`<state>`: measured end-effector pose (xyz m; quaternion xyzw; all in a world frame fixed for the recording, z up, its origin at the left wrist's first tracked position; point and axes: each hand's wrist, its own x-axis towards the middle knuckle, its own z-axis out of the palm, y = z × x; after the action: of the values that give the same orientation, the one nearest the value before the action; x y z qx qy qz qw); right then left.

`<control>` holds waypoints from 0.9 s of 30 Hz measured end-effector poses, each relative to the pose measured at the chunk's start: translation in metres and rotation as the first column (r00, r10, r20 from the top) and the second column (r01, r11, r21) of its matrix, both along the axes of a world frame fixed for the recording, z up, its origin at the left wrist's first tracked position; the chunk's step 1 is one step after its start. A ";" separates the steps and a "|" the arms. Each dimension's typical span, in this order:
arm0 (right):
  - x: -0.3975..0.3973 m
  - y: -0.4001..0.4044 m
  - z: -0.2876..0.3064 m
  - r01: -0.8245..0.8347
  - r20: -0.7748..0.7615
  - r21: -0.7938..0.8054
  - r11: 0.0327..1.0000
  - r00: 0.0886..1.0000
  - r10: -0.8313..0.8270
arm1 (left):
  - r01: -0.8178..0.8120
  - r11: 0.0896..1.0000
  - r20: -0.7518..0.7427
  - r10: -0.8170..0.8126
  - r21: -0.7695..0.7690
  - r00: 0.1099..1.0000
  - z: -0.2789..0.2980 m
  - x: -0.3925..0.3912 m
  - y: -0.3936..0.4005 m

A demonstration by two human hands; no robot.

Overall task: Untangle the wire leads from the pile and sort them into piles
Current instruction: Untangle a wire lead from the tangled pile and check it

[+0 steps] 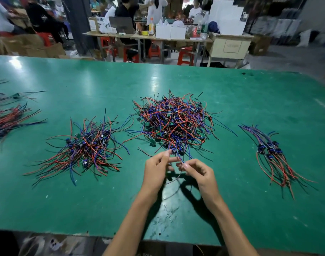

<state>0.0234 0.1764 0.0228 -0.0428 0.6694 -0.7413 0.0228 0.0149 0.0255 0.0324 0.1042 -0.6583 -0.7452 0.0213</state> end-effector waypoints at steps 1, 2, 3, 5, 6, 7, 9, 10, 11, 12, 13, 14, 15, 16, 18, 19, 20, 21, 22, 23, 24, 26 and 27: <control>0.002 0.002 0.001 -0.017 0.003 -0.024 1.000 1.000 0.017 | 0.023 0.992 0.050 -0.029 0.122 0.998 0.004 0.001 0.002; 0.003 0.003 0.001 -0.037 0.002 -0.040 0.999 0.999 0.037 | 0.037 0.976 0.082 -0.056 0.213 0.995 0.007 0.002 0.004; 0.005 0.004 0.002 -0.058 -0.004 -0.042 0.997 0.998 0.058 | 0.048 0.962 0.097 -0.077 0.269 0.992 0.009 0.003 0.004; 0.005 0.003 0.000 -0.075 -0.019 -0.052 0.996 0.997 0.074 | 0.061 0.957 0.099 -0.093 0.284 0.991 0.009 0.005 0.002; 0.005 0.002 -0.001 -0.061 -0.007 -0.078 0.995 0.998 0.060 | 0.065 0.964 0.097 -0.093 0.260 0.991 0.009 0.006 0.002; 0.005 0.000 -0.001 -0.028 0.017 -0.099 0.995 0.999 0.030 | 0.070 0.967 0.096 -0.097 0.247 0.991 0.009 0.007 0.002; 0.003 -0.002 -0.002 0.038 0.026 -0.074 0.997 0.999 -0.036 | 0.100 0.946 0.080 -0.130 0.307 0.988 0.011 0.009 0.004; 0.003 -0.003 -0.002 0.042 -0.005 -0.042 0.998 0.999 -0.042 | 0.118 0.930 0.064 -0.149 0.349 0.987 0.012 0.009 0.006; 0.003 -0.003 -0.002 0.020 -0.046 -0.014 1.000 0.999 -0.021 | 0.126 0.922 0.054 -0.156 0.367 0.986 0.014 0.009 0.008; 0.003 -0.003 -0.004 -0.009 -0.085 0.007 1.000 0.996 0.009 | 0.121 0.925 0.056 -0.151 0.362 0.987 0.016 0.010 0.011; 0.004 -0.003 -0.005 -0.021 -0.103 0.014 1.000 0.994 0.022 | 0.104 0.933 0.066 -0.134 0.344 0.989 0.018 0.010 0.012; 0.003 -0.003 -0.004 -0.009 -0.106 0.013 1.000 0.994 0.011 | 0.081 0.944 0.078 -0.112 0.321 0.991 0.020 0.010 0.013; 0.003 -0.002 -0.004 0.012 -0.106 0.002 1.000 0.994 -0.012 | 0.062 0.956 0.087 -0.091 0.286 0.992 0.020 0.010 0.014; 0.002 -0.002 -0.004 0.038 -0.107 -0.017 0.999 0.993 -0.040 | 0.053 0.969 0.092 -0.077 0.241 0.993 0.019 0.010 0.013; 0.002 0.000 -0.004 0.094 -0.094 -0.076 0.993 0.991 -0.100 | 0.054 0.983 0.099 -0.072 0.173 0.992 0.017 0.011 0.013; 0.002 0.001 -0.004 0.114 -0.084 -0.101 0.988 0.989 -0.123 | 0.056 0.985 0.098 -0.073 0.161 0.993 0.015 0.012 0.012; 0.002 0.002 -0.004 0.130 -0.070 -0.116 0.985 0.988 -0.138 | 0.058 0.987 0.095 -0.073 0.152 0.993 0.013 0.013 0.012; 0.002 0.003 -0.004 0.147 -0.051 -0.127 0.981 0.987 -0.154 | 0.059 0.989 0.089 -0.072 0.139 0.993 0.011 0.014 0.013; 0.001 0.003 -0.004 0.164 -0.028 -0.139 0.977 0.985 -0.170 | 0.066 0.990 0.079 -0.076 0.127 0.994 0.009 0.015 0.013; 0.001 0.002 -0.003 0.182 0.007 -0.155 0.971 0.983 -0.183 | 0.074 0.990 0.066 -0.083 0.122 0.994 0.008 0.016 0.013; 0.000 0.001 -0.003 0.198 0.046 -0.178 0.964 0.980 -0.193 | 0.079 0.989 0.048 -0.085 0.124 0.995 0.006 0.017 0.013; -0.002 -0.001 -0.002 0.220 0.095 -0.206 0.953 0.974 -0.205 | 0.052 0.989 0.006 -0.054 0.137 0.999 0.002 0.018 0.012; -0.003 -0.001 -0.002 0.226 0.100 -0.206 0.952 0.973 -0.210 | 0.021 0.990 -0.012 -0.020 0.141 1.000 0.000 0.019 0.012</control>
<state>0.0209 0.1754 0.0205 0.0577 0.5840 -0.8088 -0.0385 0.0338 0.0376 0.0328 0.0948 -0.6049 -0.7905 0.0098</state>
